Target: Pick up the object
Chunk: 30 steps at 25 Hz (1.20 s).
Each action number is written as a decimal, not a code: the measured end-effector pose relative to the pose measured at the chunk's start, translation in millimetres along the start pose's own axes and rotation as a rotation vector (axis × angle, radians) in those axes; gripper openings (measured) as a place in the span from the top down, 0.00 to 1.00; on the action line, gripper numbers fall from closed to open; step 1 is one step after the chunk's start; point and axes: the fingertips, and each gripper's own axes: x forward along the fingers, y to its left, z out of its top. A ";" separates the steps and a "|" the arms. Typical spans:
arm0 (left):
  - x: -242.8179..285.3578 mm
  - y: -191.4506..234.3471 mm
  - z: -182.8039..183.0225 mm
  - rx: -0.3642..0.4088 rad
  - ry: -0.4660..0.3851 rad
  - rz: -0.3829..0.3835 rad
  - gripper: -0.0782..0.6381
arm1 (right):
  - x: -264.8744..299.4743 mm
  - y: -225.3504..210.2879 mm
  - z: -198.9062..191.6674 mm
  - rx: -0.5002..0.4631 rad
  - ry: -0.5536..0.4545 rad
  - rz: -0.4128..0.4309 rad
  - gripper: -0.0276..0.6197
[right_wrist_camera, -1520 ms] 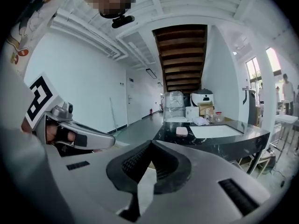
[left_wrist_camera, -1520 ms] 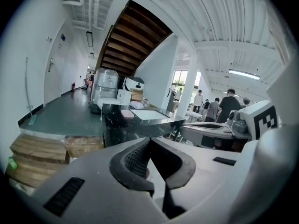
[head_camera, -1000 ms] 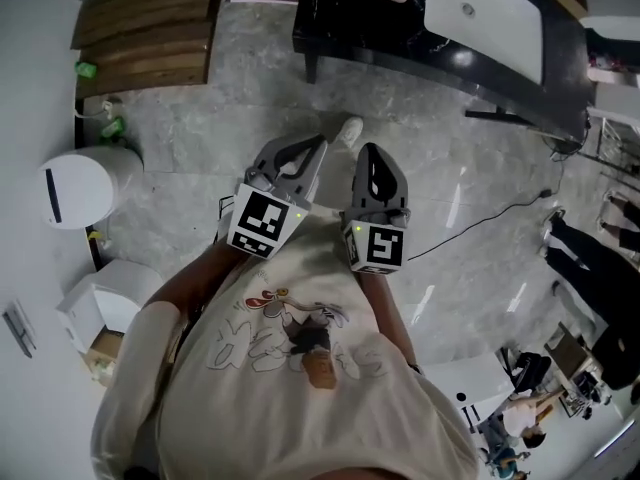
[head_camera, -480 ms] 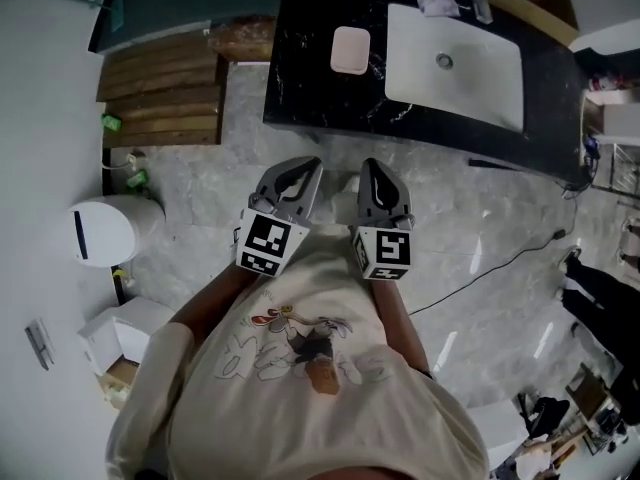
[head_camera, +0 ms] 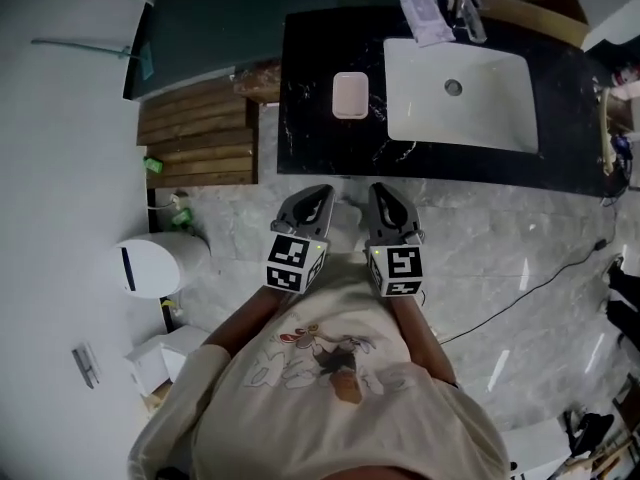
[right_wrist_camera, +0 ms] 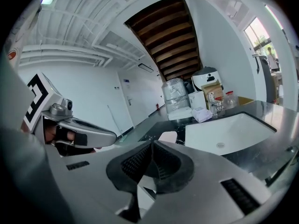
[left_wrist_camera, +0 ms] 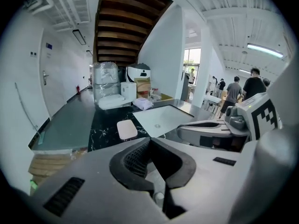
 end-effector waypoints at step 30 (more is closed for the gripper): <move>156.7 160.9 13.4 -0.280 0.148 -0.077 0.67 | 128.5 -18.1 9.8 0.009 0.083 -0.304 0.78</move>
